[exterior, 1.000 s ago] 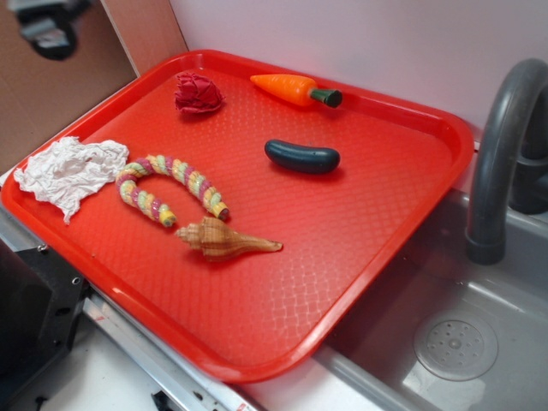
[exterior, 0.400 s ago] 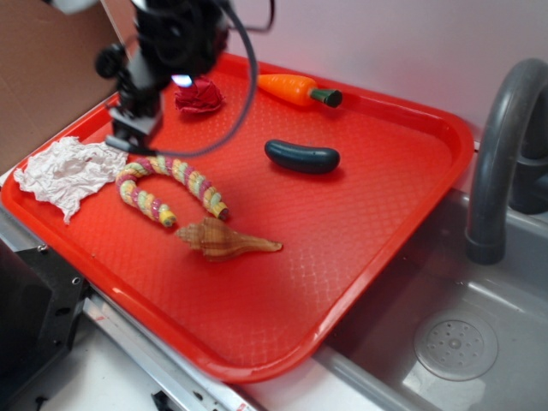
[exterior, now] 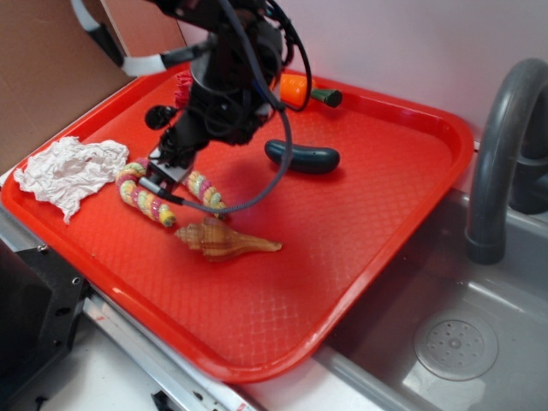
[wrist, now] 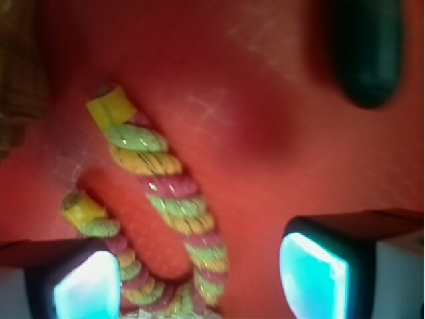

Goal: Grab the multicolored rope.

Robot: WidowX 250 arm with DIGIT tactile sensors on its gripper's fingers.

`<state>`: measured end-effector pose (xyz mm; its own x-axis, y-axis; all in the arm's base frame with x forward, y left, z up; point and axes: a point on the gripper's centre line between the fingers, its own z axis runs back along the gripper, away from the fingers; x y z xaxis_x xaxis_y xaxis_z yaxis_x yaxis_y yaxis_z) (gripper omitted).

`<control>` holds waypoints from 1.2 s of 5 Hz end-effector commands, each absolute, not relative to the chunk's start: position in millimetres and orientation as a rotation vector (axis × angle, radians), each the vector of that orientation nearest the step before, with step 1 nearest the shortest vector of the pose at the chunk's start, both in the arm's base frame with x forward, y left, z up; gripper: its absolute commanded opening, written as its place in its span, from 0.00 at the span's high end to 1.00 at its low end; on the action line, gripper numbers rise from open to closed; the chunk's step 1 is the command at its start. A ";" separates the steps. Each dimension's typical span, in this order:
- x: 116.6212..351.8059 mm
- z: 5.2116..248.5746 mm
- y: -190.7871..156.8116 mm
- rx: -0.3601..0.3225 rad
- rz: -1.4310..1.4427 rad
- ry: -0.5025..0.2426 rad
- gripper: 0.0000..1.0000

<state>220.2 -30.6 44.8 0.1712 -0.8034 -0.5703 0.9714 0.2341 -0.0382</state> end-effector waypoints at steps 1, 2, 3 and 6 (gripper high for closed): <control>212.7 33.9 -15.9 0.333 -1.385 0.620 0.00; 212.9 28.4 -16.8 0.319 -1.383 0.590 0.00; 209.4 23.3 -20.2 0.254 -1.346 0.486 0.00; 208.4 22.8 -26.0 0.186 -1.191 0.185 1.00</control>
<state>212.4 -22.7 21.7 0.3196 -0.9060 -0.2774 0.9438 0.3303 0.0086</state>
